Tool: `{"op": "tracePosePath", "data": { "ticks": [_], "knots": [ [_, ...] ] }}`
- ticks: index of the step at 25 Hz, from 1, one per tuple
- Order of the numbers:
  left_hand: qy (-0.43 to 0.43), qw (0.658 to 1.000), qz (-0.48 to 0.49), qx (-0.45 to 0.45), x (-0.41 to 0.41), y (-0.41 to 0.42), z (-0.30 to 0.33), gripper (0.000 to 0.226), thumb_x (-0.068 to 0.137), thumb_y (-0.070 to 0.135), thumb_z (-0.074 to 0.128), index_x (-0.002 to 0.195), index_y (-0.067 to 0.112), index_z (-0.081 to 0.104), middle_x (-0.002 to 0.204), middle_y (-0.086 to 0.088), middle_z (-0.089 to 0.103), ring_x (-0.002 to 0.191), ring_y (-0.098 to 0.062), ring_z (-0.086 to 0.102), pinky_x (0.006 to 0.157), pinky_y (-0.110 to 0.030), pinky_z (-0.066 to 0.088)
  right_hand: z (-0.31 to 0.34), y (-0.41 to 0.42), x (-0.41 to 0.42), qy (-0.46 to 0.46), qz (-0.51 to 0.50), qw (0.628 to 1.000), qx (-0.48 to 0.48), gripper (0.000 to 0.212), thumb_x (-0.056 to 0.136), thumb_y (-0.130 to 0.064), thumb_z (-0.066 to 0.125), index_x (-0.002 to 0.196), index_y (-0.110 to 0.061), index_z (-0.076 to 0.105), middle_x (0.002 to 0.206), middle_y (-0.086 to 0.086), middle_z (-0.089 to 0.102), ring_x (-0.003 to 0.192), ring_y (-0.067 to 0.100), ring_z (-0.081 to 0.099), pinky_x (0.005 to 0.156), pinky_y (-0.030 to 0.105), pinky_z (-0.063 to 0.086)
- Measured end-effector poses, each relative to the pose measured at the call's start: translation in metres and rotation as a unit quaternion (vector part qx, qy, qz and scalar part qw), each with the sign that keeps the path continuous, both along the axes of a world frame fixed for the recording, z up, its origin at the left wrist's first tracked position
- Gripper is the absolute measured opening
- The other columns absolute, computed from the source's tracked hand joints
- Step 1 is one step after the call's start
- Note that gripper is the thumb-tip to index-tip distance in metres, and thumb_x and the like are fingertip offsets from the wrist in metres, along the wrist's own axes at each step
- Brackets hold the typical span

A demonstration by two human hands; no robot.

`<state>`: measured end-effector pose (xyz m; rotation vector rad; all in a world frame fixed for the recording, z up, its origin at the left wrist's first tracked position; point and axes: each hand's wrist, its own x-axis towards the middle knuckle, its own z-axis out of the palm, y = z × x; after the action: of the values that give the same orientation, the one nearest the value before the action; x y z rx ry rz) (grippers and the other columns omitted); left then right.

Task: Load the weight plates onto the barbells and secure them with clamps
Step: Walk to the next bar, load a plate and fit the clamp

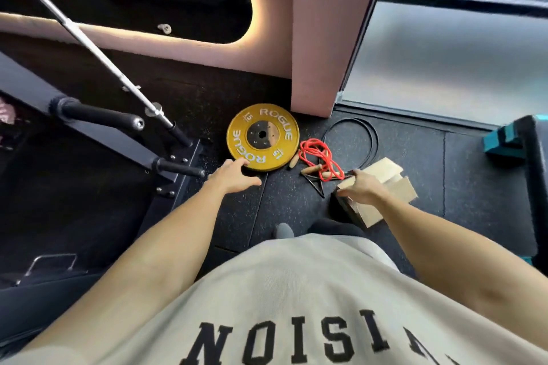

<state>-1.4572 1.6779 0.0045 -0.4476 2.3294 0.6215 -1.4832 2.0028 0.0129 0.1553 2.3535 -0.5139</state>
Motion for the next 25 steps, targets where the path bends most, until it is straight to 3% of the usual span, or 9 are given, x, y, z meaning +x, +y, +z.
{"op": "tracePosePath", "data": {
  "ticks": [2, 5, 8, 11, 19, 25],
  "knots": [
    [0.006, 1.000, 0.030, -0.003, -0.020, -0.022, 0.006, 0.079, 0.074, 0.065, 0.068, 0.142, 0.034, 0.041, 0.145, -0.005, 0.037, 0.130, -0.032, 0.046, 0.106, -0.053, 0.040, 0.010, -0.024, -0.038, 0.001, 0.027, 0.999, -0.017, 0.057, 0.084, -0.030, 0.073, 0.137, -0.021, 0.053, 0.128, 0.012, 0.062, 0.120, 0.033, 0.056, 0.098, 0.033, 0.045],
    [0.018, 0.996, 0.086, -0.008, -0.039, -0.050, 0.014, 0.078, 0.075, 0.065, 0.068, 0.141, 0.036, 0.041, 0.145, -0.004, 0.037, 0.131, -0.031, 0.044, 0.107, -0.052, 0.038, 0.012, -0.060, -0.094, 0.008, 0.072, 0.997, 0.001, 0.069, 0.074, -0.050, 0.076, 0.133, -0.025, 0.051, 0.128, 0.006, 0.062, 0.121, 0.030, 0.056, 0.103, 0.041, 0.044],
    [0.036, 0.987, 0.153, -0.020, -0.050, -0.073, 0.023, 0.078, 0.076, 0.063, 0.069, 0.142, 0.035, 0.041, 0.147, -0.004, 0.037, 0.134, -0.031, 0.042, 0.108, -0.053, 0.037, 0.010, -0.100, -0.148, 0.011, 0.152, 0.988, 0.005, 0.069, 0.073, -0.042, 0.076, 0.134, -0.025, 0.049, 0.130, 0.004, 0.061, 0.122, 0.029, 0.055, 0.103, 0.043, 0.043],
    [0.057, 0.969, 0.238, -0.024, -0.060, -0.094, 0.030, 0.078, 0.073, 0.063, 0.069, 0.141, 0.036, 0.042, 0.146, -0.002, 0.038, 0.133, -0.029, 0.043, 0.107, -0.053, 0.037, 0.013, -0.142, -0.195, 0.024, 0.230, 0.973, 0.005, 0.083, 0.071, -0.049, 0.076, 0.144, -0.030, 0.041, 0.136, 0.001, 0.057, 0.128, 0.027, 0.051, 0.106, 0.043, 0.039],
    [0.110, 0.887, 0.446, -0.056, -0.089, -0.107, 0.076, 0.085, 0.060, 0.072, 0.065, 0.136, 0.039, 0.047, 0.136, 0.000, 0.051, 0.119, -0.027, 0.056, 0.099, -0.047, 0.048, 0.043, -0.248, -0.312, 0.075, 0.461, 0.883, -0.041, 0.083, 0.079, -0.051, 0.071, 0.149, -0.031, 0.033, 0.141, 0.002, 0.053, 0.132, 0.025, 0.046, 0.106, 0.041, 0.035],
    [0.166, 0.801, 0.556, -0.150, -0.077, -0.135, 0.150, 0.076, 0.074, 0.068, 0.067, 0.140, 0.043, 0.041, 0.142, 0.003, 0.043, 0.126, -0.027, 0.051, 0.097, -0.043, 0.046, 0.090, -0.335, -0.340, 0.101, 0.558, 0.819, -0.086, 0.082, 0.081, -0.052, 0.069, 0.150, -0.032, 0.030, 0.142, 0.003, 0.051, 0.133, 0.025, 0.045, 0.108, 0.041, 0.032]
  ]
}}
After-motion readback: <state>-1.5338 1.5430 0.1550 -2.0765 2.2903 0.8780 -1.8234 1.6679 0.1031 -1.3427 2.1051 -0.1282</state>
